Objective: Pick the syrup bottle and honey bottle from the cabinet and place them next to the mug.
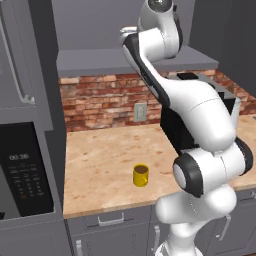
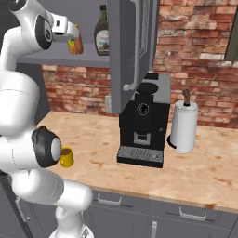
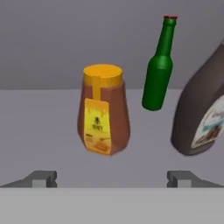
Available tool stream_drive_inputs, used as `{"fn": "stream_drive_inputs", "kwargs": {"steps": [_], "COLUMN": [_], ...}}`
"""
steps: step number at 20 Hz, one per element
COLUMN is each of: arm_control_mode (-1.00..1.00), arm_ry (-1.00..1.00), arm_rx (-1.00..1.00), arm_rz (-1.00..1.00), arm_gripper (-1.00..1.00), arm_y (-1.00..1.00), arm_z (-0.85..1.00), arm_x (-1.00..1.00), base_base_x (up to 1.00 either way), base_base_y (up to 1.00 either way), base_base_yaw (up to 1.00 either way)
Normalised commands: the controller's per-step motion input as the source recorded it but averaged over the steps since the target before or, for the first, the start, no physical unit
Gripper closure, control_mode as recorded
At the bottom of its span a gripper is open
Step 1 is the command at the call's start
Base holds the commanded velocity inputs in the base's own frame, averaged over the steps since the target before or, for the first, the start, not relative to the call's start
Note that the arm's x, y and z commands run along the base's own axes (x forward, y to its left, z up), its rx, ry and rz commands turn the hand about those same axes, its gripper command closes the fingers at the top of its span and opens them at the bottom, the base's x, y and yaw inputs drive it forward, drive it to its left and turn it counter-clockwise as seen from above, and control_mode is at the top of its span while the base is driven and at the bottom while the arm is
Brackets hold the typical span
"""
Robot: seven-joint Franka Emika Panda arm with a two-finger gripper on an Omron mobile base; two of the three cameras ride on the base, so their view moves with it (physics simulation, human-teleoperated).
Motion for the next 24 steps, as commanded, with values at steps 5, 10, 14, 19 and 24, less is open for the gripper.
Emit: {"fn": "stream_drive_inputs", "kwargs": {"steps": [5, 10, 14, 19, 24], "arm_control_mode": [-1.00, -1.00, -1.00, -1.00, -1.00], "arm_ry": [0.00, 0.00, 0.00, 0.00, 0.00], "arm_rx": [0.09, 0.05, 0.00, 0.00, 0.00], "arm_rz": [0.01, 0.02, 0.00, 0.00, 0.00], "arm_gripper": [-1.00, -1.00, -1.00, -1.00, -1.00], "arm_y": [0.00, 0.00, 0.00, 0.04, 0.06], "arm_z": [0.00, 0.00, 0.00, 0.00, 0.00], "arm_x": [0.29, 0.20, 0.23, 0.19, 0.15], "base_base_x": [0.00, 0.00, 0.00, 0.00, 0.00], "base_base_y": [0.00, 0.00, 0.00, 0.00, 0.00], "base_base_yaw": [0.00, 0.00, 0.00, 0.00, 0.00]}}
